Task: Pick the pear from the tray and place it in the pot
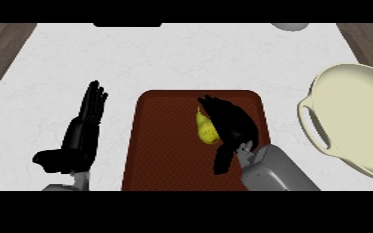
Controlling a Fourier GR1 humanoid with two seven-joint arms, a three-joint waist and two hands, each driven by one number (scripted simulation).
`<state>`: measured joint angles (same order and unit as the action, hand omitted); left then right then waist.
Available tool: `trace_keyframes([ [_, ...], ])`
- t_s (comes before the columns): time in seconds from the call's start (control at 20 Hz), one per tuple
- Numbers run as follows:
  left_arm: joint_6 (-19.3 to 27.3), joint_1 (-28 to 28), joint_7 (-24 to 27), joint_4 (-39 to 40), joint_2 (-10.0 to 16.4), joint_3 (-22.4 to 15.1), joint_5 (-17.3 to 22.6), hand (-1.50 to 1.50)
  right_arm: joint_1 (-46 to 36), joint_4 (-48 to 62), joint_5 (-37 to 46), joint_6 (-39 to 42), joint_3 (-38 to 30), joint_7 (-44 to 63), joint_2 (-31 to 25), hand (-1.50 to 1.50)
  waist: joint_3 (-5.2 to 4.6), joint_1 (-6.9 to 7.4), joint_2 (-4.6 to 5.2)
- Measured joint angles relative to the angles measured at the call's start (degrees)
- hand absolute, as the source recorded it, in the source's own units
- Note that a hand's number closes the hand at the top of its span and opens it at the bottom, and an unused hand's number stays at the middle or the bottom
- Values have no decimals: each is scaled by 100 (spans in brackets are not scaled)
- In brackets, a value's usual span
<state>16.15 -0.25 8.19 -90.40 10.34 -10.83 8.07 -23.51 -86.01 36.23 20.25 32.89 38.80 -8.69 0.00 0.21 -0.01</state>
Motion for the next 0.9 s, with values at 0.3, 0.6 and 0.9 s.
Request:
trace_keyframes([
  [0.3, -138, 172, -8, -143, -110, 72, -114, 0, 41, 650, 516, -145, -190, -499, 302, -150, 1, 4, 2],
  [0.6, -214, 78, 40, -29, -270, 219, -252, 0, 177, 1021, 995, -302, -369, -870, 516, -150, 0, -4, 2],
  [0.9, -287, 23, -21, -10, -397, 284, -380, 0, 20, 1559, 1286, -541, -502, -1254, 708, 150, 1, 6, 3],
])
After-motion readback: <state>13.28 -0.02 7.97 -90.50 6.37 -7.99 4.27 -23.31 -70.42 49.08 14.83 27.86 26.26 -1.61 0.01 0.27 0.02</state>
